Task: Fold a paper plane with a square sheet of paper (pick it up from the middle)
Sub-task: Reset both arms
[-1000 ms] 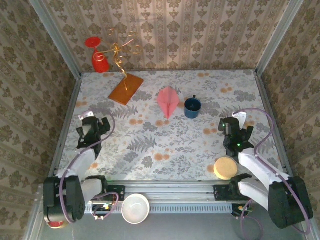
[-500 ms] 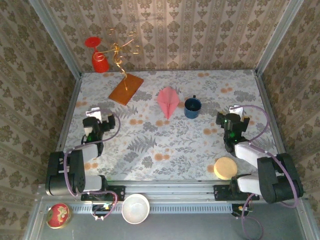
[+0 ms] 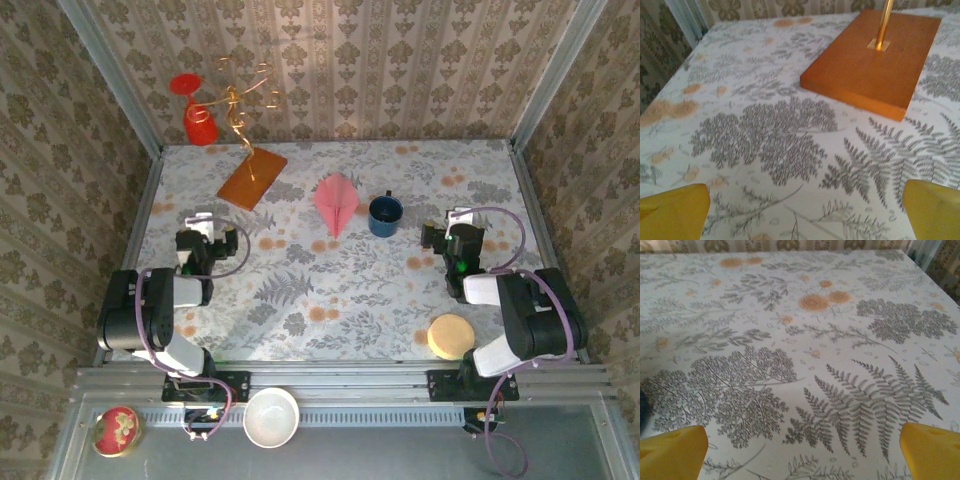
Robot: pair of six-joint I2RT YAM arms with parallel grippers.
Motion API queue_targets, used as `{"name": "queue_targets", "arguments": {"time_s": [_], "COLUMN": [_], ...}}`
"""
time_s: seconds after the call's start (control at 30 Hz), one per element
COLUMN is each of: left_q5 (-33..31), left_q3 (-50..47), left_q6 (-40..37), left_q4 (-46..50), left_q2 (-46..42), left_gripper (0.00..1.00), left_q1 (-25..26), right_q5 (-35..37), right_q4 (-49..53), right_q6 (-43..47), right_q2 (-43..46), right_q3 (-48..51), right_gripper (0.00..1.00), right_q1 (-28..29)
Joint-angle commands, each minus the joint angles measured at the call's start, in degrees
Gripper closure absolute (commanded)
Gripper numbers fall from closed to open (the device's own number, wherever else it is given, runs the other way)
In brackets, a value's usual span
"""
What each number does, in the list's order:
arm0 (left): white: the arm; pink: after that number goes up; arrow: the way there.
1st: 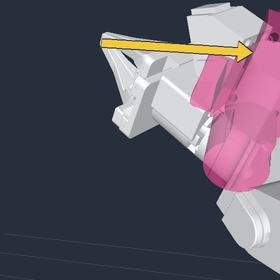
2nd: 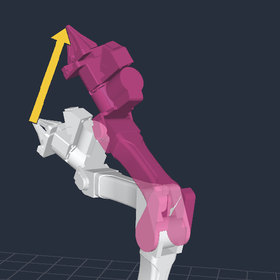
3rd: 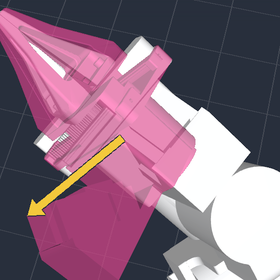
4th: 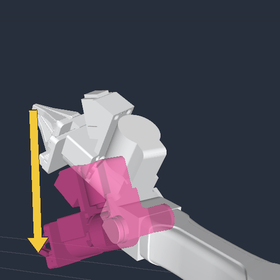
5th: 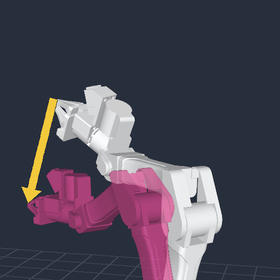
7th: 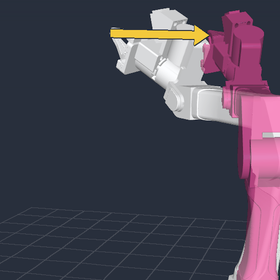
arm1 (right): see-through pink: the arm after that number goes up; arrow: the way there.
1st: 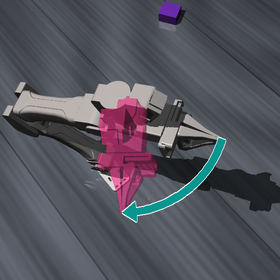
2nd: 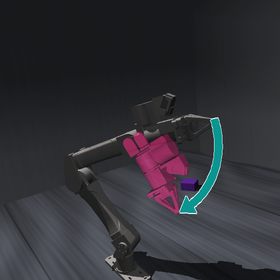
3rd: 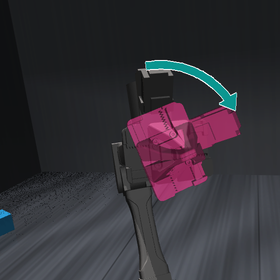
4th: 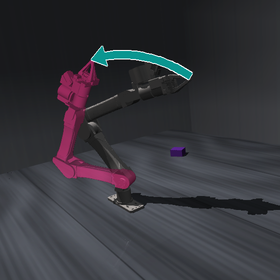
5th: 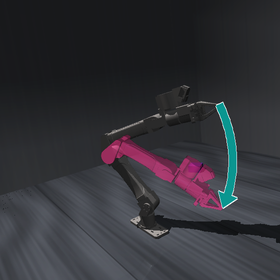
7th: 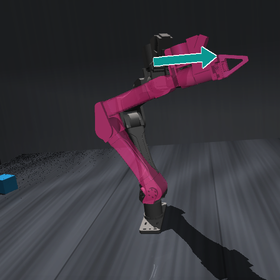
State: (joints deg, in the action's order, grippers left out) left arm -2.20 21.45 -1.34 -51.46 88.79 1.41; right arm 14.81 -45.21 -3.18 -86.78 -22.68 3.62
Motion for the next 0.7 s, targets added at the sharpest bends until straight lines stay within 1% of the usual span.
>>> {"name": "queue_targets", "arguments": {"time_s": [0.0, 0.23, 0.37, 0.67], "left_q5": [-1.6, -2.0, 0.9, 1.0], "left_q3": [1.3, 1.0, 1.6, 1.7], "left_q6": [-1.7, -2.6, -2.0, -2.0], "left_q4": [0.2, -0.5, 0.7, 0.8], "left_q2": [-0.1, -0.1, -0.1, -0.1], "left_gripper": [0.0, 0.0, 0.0, 0.0], "left_q1": [0.2, 1.0, -0.3, -0.4], "right_q5": [-2.3, -3.2, -4.1, -4.1], "right_q4": [-4.9, -4.4, -4.1, -4.0], "right_q6": [0.7, 0.5, 0.3, 0.2], "right_q2": [-0.7, -1.0, -1.0, -0.9], "right_q3": [0.1, -0.3, -0.5, -0.5], "right_gripper": [0.0, 0.0, 0.0, 0.0], "right_q1": [-0.3, -0.8, -1.2, -1.2]}}
